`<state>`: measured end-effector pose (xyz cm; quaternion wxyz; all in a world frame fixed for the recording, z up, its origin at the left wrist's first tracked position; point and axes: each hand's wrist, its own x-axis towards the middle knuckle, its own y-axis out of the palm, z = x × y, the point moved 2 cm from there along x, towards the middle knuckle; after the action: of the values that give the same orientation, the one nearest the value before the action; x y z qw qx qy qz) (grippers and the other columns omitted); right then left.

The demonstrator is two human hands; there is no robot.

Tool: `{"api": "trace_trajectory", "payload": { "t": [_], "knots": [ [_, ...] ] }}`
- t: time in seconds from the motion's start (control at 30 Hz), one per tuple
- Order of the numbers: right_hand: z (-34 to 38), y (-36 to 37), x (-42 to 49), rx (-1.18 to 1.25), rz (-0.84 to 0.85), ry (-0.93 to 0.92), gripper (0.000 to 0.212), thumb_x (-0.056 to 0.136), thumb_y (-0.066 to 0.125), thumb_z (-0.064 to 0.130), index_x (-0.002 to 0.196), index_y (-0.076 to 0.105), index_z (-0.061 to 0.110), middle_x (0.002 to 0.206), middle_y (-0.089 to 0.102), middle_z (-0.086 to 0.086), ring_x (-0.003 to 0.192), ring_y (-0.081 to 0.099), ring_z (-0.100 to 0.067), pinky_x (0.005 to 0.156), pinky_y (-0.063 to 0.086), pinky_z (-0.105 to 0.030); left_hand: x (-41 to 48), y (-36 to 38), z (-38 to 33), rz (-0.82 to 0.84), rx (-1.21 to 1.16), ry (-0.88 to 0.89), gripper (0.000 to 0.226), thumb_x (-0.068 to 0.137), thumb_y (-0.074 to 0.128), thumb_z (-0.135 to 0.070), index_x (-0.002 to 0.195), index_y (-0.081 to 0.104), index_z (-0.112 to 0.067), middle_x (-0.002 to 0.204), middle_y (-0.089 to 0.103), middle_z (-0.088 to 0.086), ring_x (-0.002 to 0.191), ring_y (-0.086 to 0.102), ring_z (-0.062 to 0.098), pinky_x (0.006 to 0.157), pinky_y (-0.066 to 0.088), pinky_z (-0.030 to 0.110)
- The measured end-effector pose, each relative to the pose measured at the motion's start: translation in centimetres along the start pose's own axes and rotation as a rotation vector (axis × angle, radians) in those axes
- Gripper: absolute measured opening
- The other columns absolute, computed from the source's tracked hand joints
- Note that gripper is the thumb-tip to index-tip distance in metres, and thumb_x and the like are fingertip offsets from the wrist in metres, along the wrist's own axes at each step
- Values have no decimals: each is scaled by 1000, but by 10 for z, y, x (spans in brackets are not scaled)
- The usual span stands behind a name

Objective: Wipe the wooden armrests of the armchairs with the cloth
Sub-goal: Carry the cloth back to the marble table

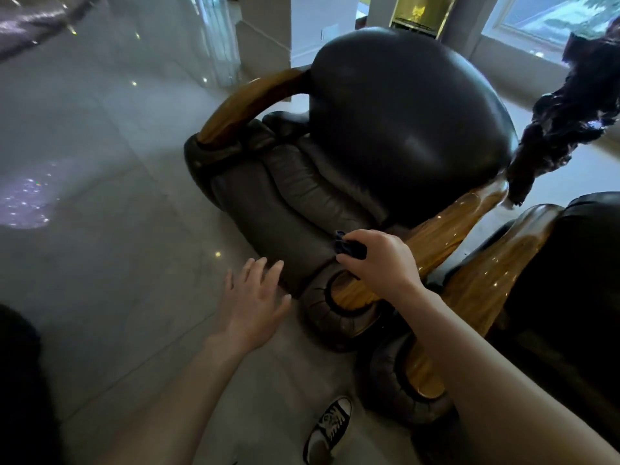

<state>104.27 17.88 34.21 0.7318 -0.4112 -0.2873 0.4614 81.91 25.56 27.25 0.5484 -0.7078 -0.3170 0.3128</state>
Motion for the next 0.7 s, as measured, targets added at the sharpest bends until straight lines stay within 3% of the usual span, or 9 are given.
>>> {"api": "trace_trajectory", "payload": {
  "t": [0.1, 0.27, 0.4, 0.57, 0.7],
  "knots": [
    [41, 19, -17, 2, 33, -32, 32, 84, 73, 42, 115, 69, 34, 103, 70, 13, 94, 64, -11, 75, 53, -33, -43, -23, 39, -8, 42, -61, 67, 92, 42, -55, 151, 29, -25, 155, 34, 9, 143, 31, 30, 114, 23, 54],
    [131, 60, -49, 12, 142, -146, 31, 85, 73, 41, 115, 69, 33, 101, 70, 11, 92, 63, -13, 76, 54, -36, -124, -55, 113, -46, 76, -184, 74, 84, 28, -56, 146, 40, -18, 143, 48, 14, 124, 50, 36, 103, 35, 51],
    [193, 86, -64, 24, 218, -243, 30, 85, 72, 40, 115, 69, 34, 102, 69, 10, 93, 64, -15, 77, 55, -38, -174, -64, 160, -39, 73, -308, 72, 87, 30, -58, 146, 37, -18, 147, 44, 12, 132, 43, 34, 108, 30, 54],
    [251, 115, -65, 35, 317, -379, 31, 85, 72, 41, 115, 69, 33, 102, 68, 9, 89, 63, -13, 74, 54, -36, -215, -73, 197, -85, 42, -457, 77, 84, 19, -61, 148, 36, -21, 150, 41, 12, 137, 38, 33, 112, 25, 54],
    [287, 139, -60, 38, 382, -495, 30, 85, 72, 41, 113, 70, 32, 99, 69, 10, 87, 63, -14, 74, 54, -37, -239, -71, 222, -96, 38, -591, 71, 90, 23, -60, 152, 22, -26, 154, 33, 6, 142, 29, 28, 117, 18, 54]
  ]
}}
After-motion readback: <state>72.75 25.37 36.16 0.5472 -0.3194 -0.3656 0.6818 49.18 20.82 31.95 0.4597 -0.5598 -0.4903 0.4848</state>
